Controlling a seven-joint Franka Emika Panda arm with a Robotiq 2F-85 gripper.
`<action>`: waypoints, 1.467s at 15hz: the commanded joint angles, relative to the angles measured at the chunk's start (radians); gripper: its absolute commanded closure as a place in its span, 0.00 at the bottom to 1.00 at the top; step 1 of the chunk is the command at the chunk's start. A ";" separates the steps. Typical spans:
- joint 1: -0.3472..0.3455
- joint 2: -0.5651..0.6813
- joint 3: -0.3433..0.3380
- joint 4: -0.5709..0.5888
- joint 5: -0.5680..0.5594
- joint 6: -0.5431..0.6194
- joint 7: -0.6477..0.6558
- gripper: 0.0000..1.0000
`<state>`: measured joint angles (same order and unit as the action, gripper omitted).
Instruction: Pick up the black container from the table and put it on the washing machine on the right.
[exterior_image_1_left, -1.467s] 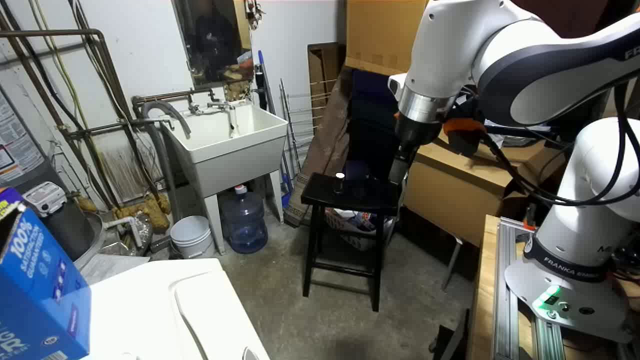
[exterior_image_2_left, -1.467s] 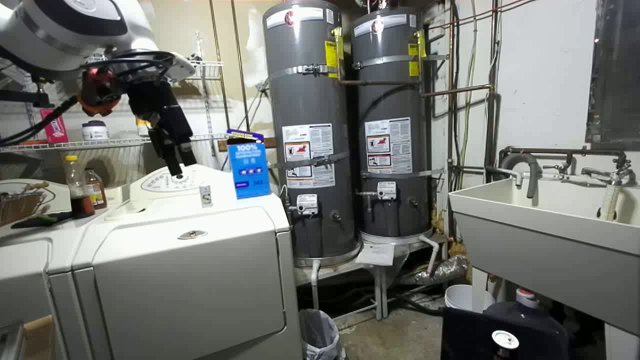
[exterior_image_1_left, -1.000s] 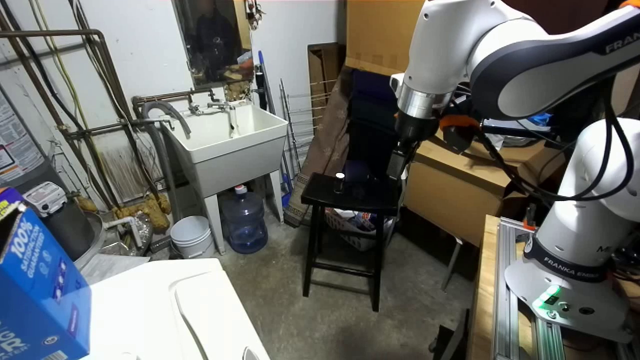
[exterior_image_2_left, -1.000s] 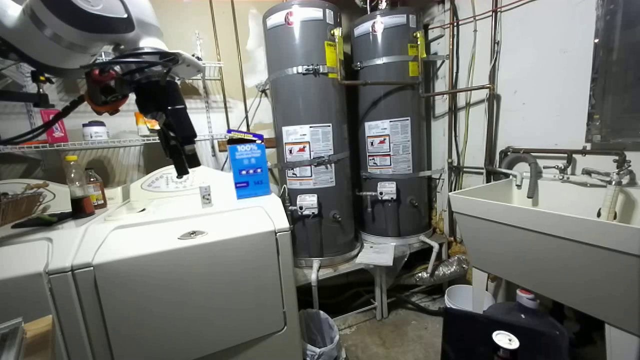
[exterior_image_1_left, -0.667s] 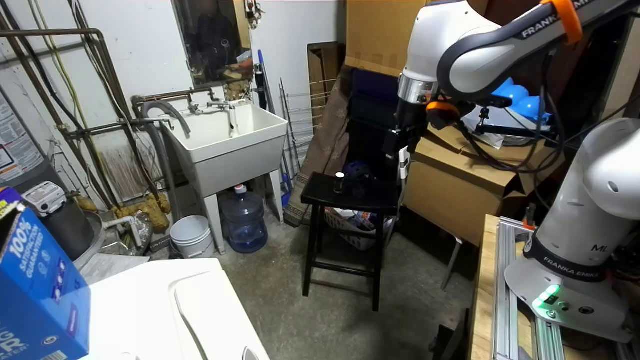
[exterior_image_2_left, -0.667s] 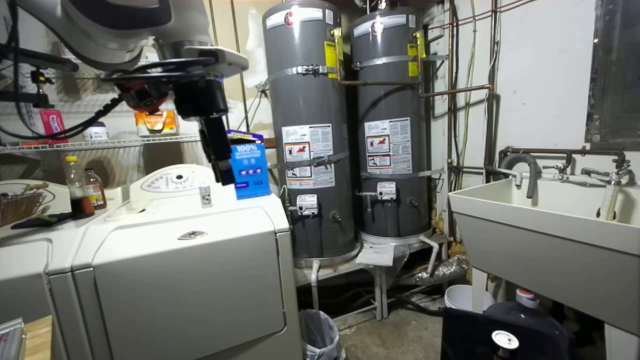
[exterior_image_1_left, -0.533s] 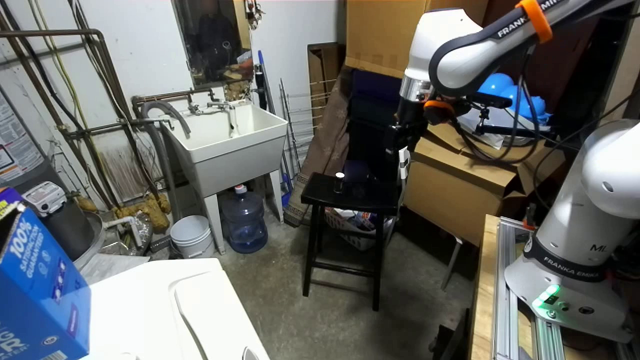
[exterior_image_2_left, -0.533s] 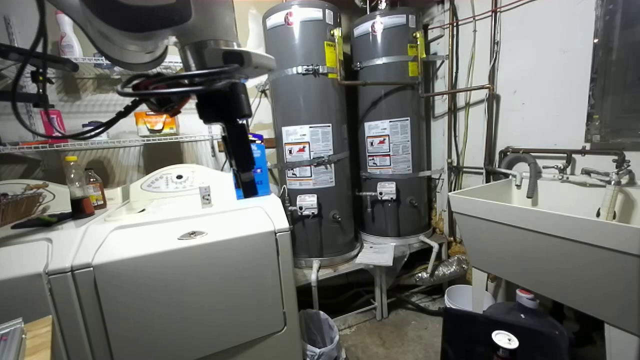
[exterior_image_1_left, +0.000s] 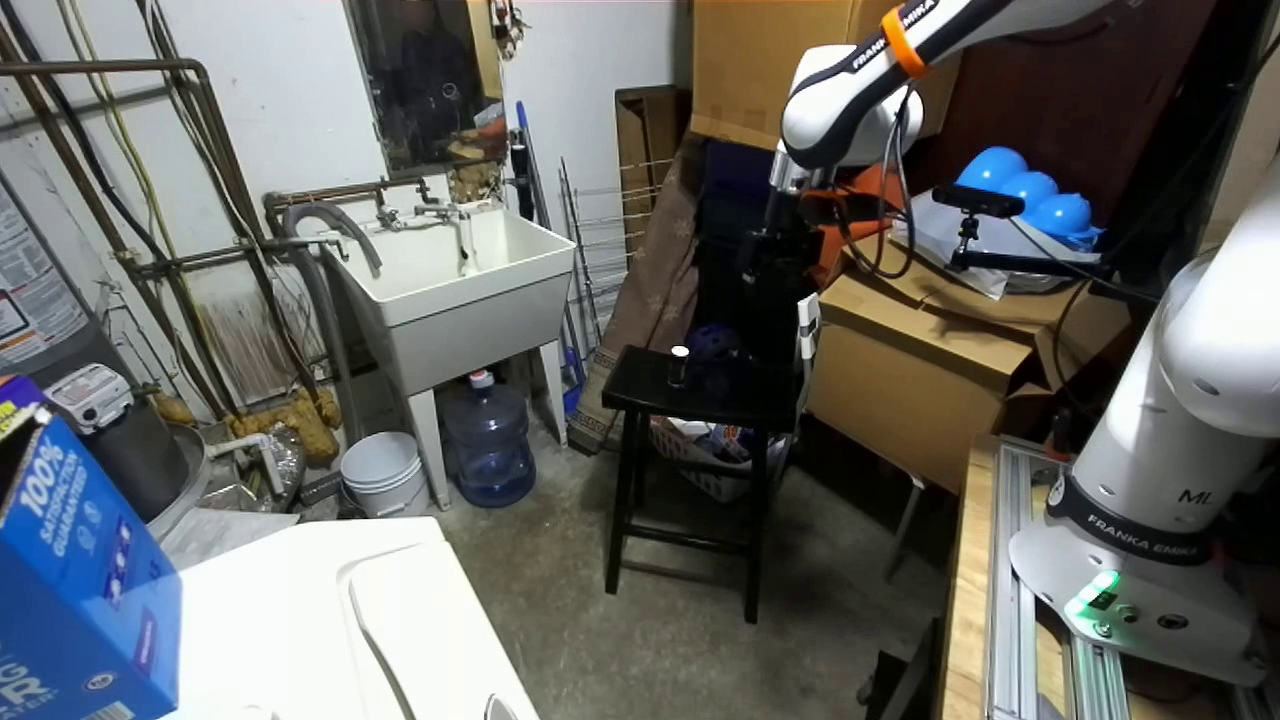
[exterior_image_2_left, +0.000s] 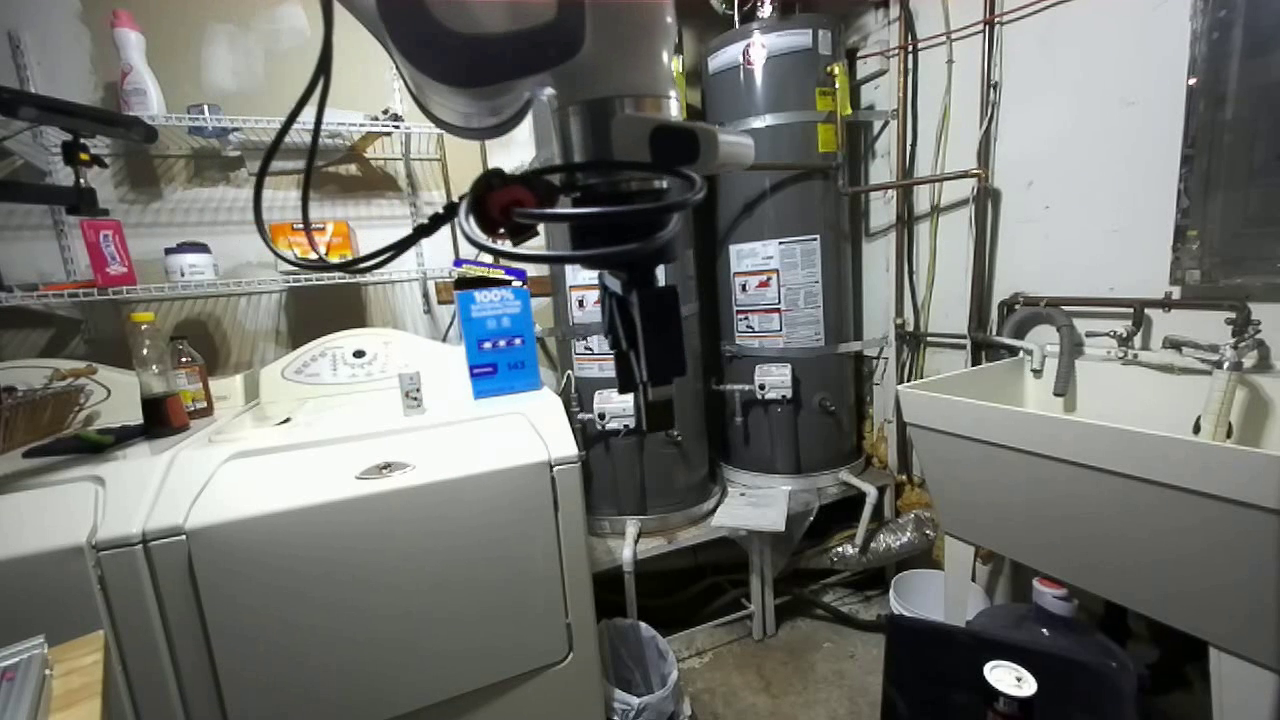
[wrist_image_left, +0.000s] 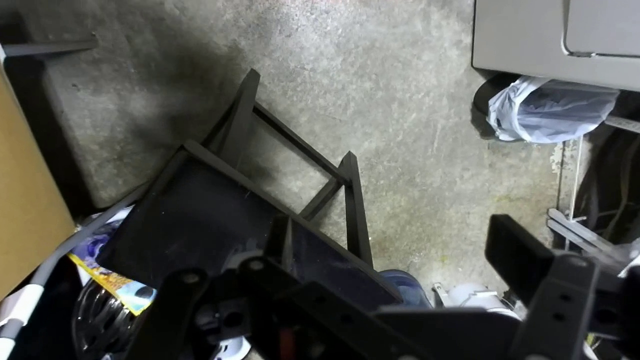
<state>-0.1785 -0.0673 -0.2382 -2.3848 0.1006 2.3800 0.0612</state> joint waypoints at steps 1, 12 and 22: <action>-0.011 0.030 0.011 0.039 0.007 -0.020 0.000 0.00; -0.052 0.293 -0.013 0.317 0.154 -0.036 0.120 0.00; -0.158 0.813 -0.001 0.842 0.219 -0.083 0.230 0.00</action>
<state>-0.2972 0.5802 -0.2396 -1.7381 0.3395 2.3476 0.2426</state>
